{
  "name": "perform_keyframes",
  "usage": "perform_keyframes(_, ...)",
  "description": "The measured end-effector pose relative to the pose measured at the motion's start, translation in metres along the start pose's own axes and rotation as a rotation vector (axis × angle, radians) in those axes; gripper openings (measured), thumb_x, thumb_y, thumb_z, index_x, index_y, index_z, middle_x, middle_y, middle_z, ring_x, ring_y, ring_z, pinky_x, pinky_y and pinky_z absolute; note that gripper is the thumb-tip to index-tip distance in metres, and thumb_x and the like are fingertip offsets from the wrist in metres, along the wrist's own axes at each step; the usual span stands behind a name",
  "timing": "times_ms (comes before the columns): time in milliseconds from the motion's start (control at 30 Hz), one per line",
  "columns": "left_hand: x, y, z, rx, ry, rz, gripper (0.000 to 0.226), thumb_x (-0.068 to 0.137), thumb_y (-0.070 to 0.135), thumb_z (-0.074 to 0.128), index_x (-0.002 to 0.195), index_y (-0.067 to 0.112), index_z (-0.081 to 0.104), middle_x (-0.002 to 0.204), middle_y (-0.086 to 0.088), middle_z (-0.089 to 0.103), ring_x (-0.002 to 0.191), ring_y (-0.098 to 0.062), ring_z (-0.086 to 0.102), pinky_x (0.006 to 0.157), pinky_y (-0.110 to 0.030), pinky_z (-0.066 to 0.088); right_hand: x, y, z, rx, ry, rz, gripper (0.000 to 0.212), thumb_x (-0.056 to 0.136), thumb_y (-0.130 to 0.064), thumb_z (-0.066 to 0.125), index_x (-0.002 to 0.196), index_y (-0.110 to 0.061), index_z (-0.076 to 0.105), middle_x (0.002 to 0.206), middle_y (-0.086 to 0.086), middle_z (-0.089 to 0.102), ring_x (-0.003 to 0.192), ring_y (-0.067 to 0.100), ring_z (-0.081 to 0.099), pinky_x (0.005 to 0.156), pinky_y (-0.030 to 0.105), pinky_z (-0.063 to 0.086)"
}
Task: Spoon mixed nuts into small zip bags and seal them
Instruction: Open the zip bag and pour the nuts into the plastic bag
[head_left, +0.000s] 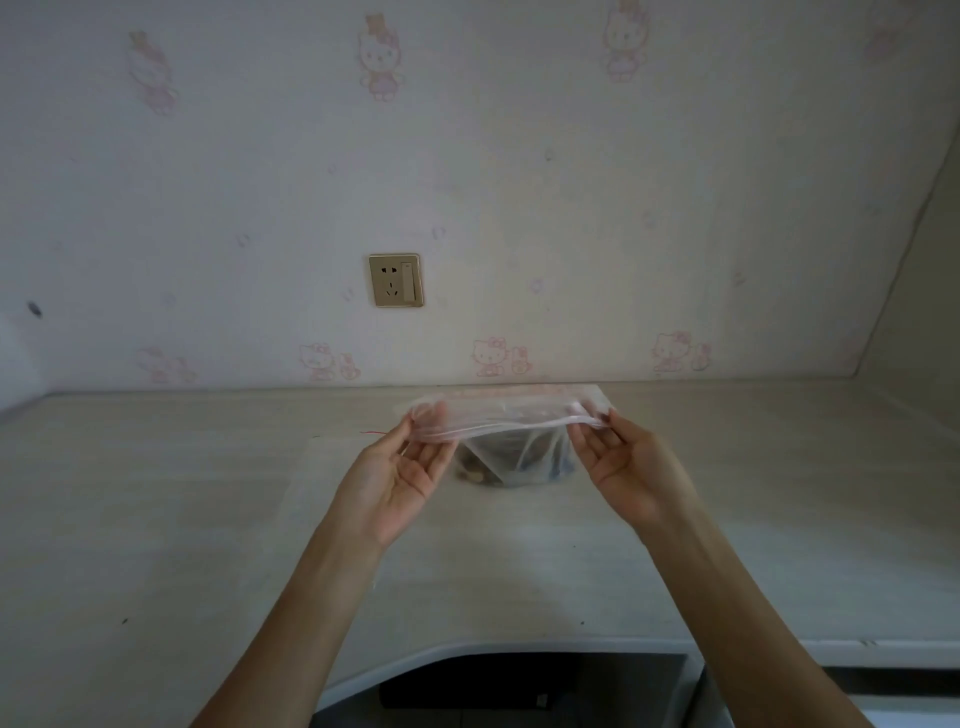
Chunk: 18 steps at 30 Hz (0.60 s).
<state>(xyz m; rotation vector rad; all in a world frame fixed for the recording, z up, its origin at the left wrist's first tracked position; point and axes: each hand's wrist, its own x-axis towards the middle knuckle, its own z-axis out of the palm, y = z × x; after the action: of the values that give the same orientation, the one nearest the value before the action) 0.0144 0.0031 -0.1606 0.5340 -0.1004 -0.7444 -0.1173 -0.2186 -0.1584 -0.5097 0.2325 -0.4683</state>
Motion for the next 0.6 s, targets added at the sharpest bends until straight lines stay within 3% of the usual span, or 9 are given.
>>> perform_keyframes(133, 0.004, -0.013, 0.006, -0.114, 0.002, 0.018, 0.029, 0.102, 0.004, 0.047, 0.09, -0.006, 0.07, 0.081, -0.011, 0.074, 0.074, -0.02, 0.076, 0.064, -0.037, 0.065, 0.0, 0.007, 0.008, 0.181, -0.014, -0.008, 0.029, 0.108, -0.003, 0.037, 0.101, 0.008, 0.064, 0.088, 0.02, 0.077, 0.077, 0.025, 0.079, 0.076, 0.034, 0.064)
perform_keyframes(200, 0.008, -0.017, 0.008, -0.157, 0.003, 0.017, 0.017, 0.093, -0.001, 0.052, 0.081, -0.001, 0.065, 0.067, -0.004, 0.062, 0.063, -0.013, 0.065, 0.062, -0.033, 0.062, 0.002, 0.011, 0.011, 0.229, -0.004, -0.004, 0.03, 0.107, -0.001, 0.035, 0.094, 0.005, 0.062, 0.072, 0.013, 0.073, 0.064, 0.018, 0.073, 0.063, 0.028, 0.064)
perform_keyframes(267, 0.012, -0.019, 0.007, -0.139, -0.012, 0.01, 0.011, 0.087, 0.0, 0.054, 0.079, 0.005, 0.06, 0.062, 0.001, 0.053, 0.053, -0.009, 0.054, 0.055, -0.025, 0.056, 0.005, 0.014, 0.013, 0.215, -0.011, 0.008, 0.033, 0.104, 0.001, 0.031, 0.087, 0.0, 0.058, 0.061, 0.006, 0.065, 0.051, 0.014, 0.062, 0.048, 0.023, 0.054)
perform_keyframes(300, 0.013, -0.02, 0.007, -0.092, -0.002, 0.016, 0.007, 0.087, 0.002, 0.055, 0.085, 0.005, 0.06, 0.065, 0.001, 0.052, 0.054, -0.009, 0.053, 0.052, -0.022, 0.052, 0.005, 0.015, 0.012, 0.18, -0.032, 0.013, 0.033, 0.103, 0.001, 0.029, 0.086, -0.002, 0.058, 0.058, 0.004, 0.061, 0.047, 0.013, 0.058, 0.044, 0.022, 0.05)
perform_keyframes(400, 0.016, -0.017, 0.002, 0.098, 0.085, 0.062, 0.024, 0.095, 0.003, 0.052, 0.116, 0.001, 0.062, 0.085, -0.007, 0.062, 0.073, -0.016, 0.062, 0.052, -0.023, 0.055, 0.005, 0.012, 0.004, -0.027, -0.057, 0.027, 0.027, 0.104, -0.006, 0.036, 0.095, -0.001, 0.061, 0.058, 0.001, 0.059, 0.045, 0.013, 0.056, 0.044, 0.024, 0.049)
perform_keyframes(533, 0.006, -0.002, -0.003, 0.398, 0.223, 0.101, 0.016, 0.103, 0.013, 0.056, 0.115, 0.006, 0.064, 0.1, -0.012, 0.072, 0.085, -0.023, 0.071, 0.068, -0.037, 0.061, 0.005, -0.001, -0.009, -0.382, 0.113, -0.058, 0.021, 0.105, -0.022, 0.052, 0.105, -0.006, 0.067, 0.082, 0.007, 0.073, 0.065, 0.018, 0.073, 0.056, 0.031, 0.059)
perform_keyframes(600, 0.0, 0.006, -0.001, 0.622, 0.293, 0.212, 0.017, 0.101, 0.015, 0.061, 0.117, 0.015, 0.058, 0.114, -0.009, 0.069, 0.098, -0.021, 0.07, 0.08, -0.042, 0.06, 0.003, -0.008, -0.01, -0.572, 0.168, -0.151, 0.022, 0.103, -0.028, 0.059, 0.113, -0.01, 0.065, 0.101, 0.011, 0.073, 0.081, 0.023, 0.075, 0.062, 0.035, 0.06)
